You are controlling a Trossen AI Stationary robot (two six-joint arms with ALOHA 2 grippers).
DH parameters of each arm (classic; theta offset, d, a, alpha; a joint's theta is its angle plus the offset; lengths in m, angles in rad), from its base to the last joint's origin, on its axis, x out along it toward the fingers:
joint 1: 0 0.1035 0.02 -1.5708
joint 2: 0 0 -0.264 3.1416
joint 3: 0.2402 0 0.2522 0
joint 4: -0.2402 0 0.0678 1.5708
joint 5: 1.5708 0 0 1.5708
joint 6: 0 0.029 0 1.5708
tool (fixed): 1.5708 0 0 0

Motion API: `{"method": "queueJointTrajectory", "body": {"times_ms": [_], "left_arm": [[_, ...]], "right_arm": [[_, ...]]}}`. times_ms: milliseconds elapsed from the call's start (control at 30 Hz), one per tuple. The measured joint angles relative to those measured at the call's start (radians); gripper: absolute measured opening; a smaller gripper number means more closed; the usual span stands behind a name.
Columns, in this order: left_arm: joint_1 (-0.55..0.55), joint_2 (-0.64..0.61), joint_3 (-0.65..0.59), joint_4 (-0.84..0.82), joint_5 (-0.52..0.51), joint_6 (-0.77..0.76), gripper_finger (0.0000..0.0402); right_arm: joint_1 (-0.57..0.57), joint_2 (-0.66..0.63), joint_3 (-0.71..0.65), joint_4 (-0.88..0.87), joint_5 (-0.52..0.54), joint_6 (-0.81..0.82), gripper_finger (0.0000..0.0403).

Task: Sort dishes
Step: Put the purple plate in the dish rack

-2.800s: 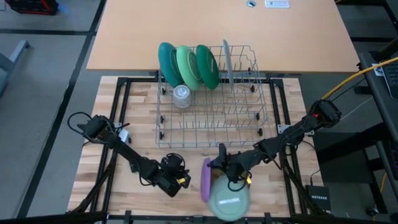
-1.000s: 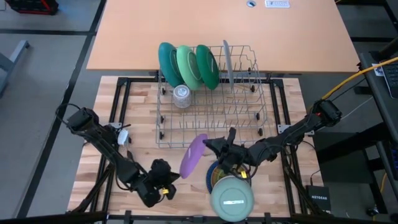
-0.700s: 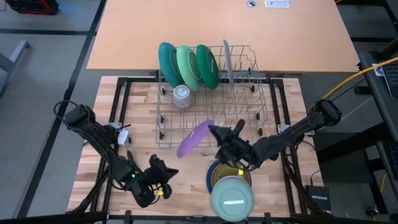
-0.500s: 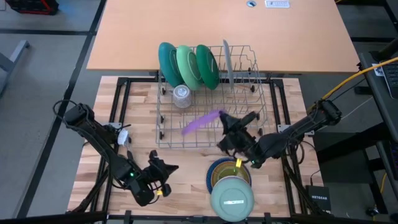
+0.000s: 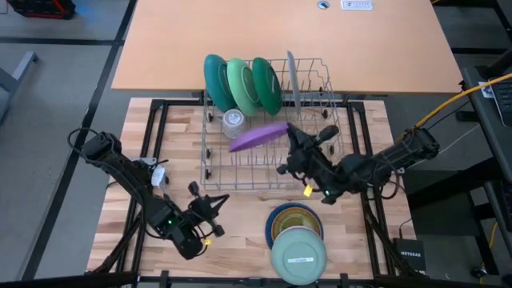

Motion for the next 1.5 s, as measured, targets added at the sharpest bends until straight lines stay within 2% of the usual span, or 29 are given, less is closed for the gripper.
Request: {"method": "queueJointTrajectory", "body": {"times_ms": [167, 400, 500, 833, 1067, 1167, 1333, 1500], "left_arm": [[0.051, 0.0, 0.0, 0.147, -0.008, 0.15, 0.0012], [0.144, 0.0, 0.0, 0.276, -0.007, 0.53, 0.001], [0.187, 0.0, 0.0, 0.298, -0.007, 0.722, 0.0011], [0.316, 0.0, 0.0, 0.297, 0.025, 1.457, 0.0019], [0.389, 0.0, 0.0, 0.375, 0.026, 1.783, 0.0021], [0.421, 0.001, 0.0, 0.484, 0.027, 1.853, 0.0041], [0.473, 0.0, 0.0, 0.681, 0.026, 2.02, 0.0115], [0.515, 0.001, 0.0, 0.74, 0.027, 2.221, 0.0173]], "right_arm": [[-0.078, 0.003, 0.0, -0.003, 0.001, 0.051, 0.0006], [-0.198, 0.003, 0.0, -0.003, 0.105, 0.341, 0.0006], [-0.215, 0.003, 0.0, -0.002, 0.166, 0.365, 0.0006], [-0.216, 0.003, 0.0, 0.004, 0.166, 0.423, 0.0006], [-0.215, 0.003, 0.0, 0.005, 0.166, 0.429, 0.0006], [-0.215, 0.003, 0.0, 0.004, 0.166, 0.455, 0.0006], [-0.215, 0.003, 0.0, 0.0, 0.165, 0.456, 0.0006], [-0.215, 0.003, 0.0, 0.001, 0.165, 0.487, 0.0006]]}}
